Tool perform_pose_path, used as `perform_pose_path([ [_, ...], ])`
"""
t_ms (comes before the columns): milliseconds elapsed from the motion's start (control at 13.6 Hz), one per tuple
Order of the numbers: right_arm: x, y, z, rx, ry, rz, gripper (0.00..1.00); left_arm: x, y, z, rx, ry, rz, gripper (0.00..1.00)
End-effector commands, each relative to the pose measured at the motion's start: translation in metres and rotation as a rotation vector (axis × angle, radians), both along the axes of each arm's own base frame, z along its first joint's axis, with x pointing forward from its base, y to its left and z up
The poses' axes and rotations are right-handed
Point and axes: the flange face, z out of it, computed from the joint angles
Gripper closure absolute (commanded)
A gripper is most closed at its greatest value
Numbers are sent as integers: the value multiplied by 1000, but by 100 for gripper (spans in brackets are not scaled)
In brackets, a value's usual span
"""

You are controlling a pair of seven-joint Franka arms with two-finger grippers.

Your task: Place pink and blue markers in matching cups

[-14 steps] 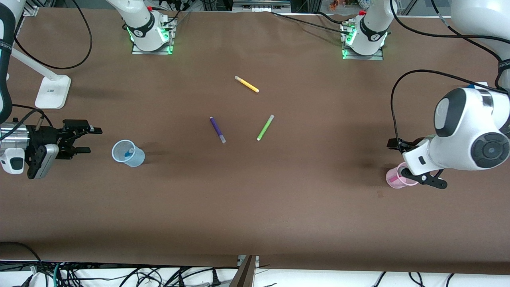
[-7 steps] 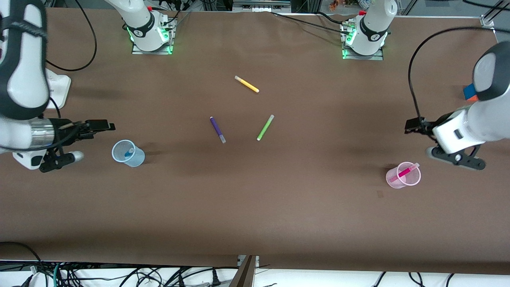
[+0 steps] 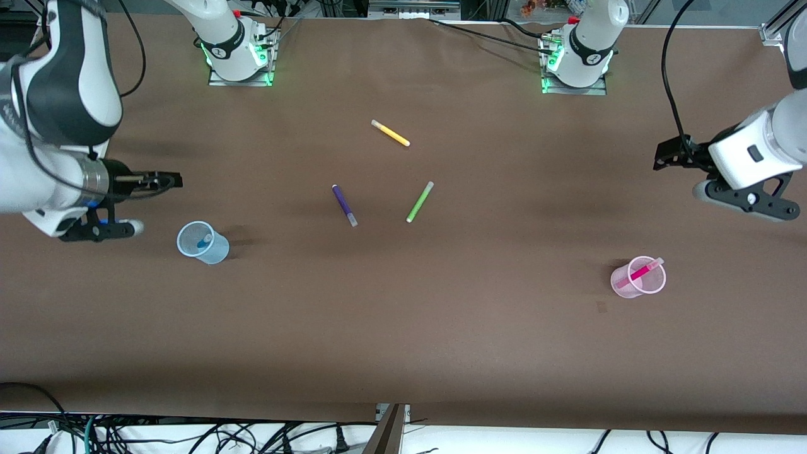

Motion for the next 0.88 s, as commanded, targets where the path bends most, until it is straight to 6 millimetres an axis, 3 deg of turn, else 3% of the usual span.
perform_pose_path([
  [0,-61,-13,42,-3,-87,-62,0,-24,2,-4,-9,-99,30,0],
  [221,-72,-26,69,14,-139,-62,0,-43,14,-9,-31,-180,95,0],
  [368,-73,-36,85,14,-160,-80,0,-52,-17,-5,0,-170,234,0],
  [442,-72,-40,98,8,-185,-88,0,-52,-19,-6,7,-168,236,0],
  [589,-68,-48,117,-40,-240,-80,0,-49,-8,-8,-4,-165,178,0],
  [663,-69,-49,119,-44,-242,-83,0,-46,2,-9,-10,-165,191,0],
  [810,-69,-48,123,-59,-247,-76,0,-44,4,-8,-11,-166,194,0],
])
